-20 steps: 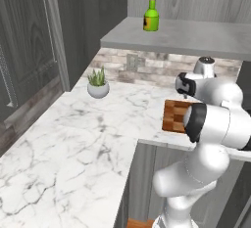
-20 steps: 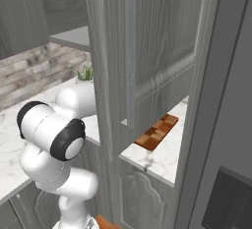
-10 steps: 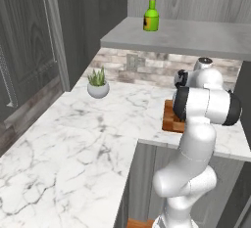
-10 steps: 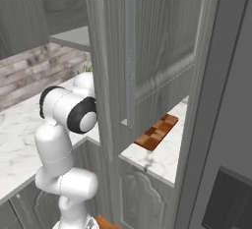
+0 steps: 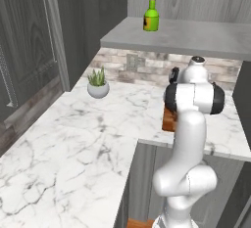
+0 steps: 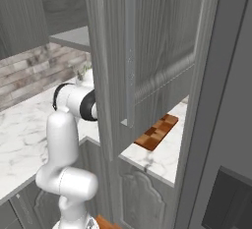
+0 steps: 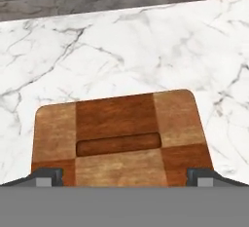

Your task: Move the cutting board and knife to the sink. Then move spray from the cabinet to the counter.

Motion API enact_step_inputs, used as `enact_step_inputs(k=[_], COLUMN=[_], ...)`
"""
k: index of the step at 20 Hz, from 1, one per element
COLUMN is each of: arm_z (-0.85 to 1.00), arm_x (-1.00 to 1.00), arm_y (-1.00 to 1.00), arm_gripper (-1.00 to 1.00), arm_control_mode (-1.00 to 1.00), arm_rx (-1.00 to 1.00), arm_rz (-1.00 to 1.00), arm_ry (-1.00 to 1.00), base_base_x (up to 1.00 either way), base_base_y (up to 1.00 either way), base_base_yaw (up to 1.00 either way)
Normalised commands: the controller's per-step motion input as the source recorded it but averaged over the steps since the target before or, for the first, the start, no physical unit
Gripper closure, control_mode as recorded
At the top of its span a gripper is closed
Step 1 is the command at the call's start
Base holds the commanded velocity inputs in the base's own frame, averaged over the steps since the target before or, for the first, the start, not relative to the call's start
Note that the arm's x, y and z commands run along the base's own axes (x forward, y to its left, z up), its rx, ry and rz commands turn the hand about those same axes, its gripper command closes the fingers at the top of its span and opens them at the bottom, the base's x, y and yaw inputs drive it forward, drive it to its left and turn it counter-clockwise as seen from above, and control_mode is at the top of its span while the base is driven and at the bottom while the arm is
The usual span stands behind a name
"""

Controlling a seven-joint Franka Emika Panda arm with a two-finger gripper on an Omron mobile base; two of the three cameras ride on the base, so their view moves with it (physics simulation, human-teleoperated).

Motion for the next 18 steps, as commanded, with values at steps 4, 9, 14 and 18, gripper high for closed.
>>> enact_step_inputs(k=[4, 9, 14, 18], arm_z=[-0.42, -0.45, -0.39, -0.35], arm_x=[0.38, 0.46, 0.57, 0.65], arm_y=[-0.02, -0.11, -0.17, -0.22], arm_gripper=[-1.00, -1.00, -1.00, -1.00], arm_control_mode=[-1.00, -1.00, -1.00, -1.00], arm_rx=[0.00, 0.00, 0.00, 0.00], arm_rz=[0.03, 0.07, 0.08, 0.09], arm_ry=[0.00, 0.00, 0.00, 0.00], base_base_x=[0.00, 0.00, 0.00, 0.00], base_base_y=[0.00, 0.00, 0.00, 0.00], base_base_yaw=[0.00, 0.00, 0.00, 0.00])
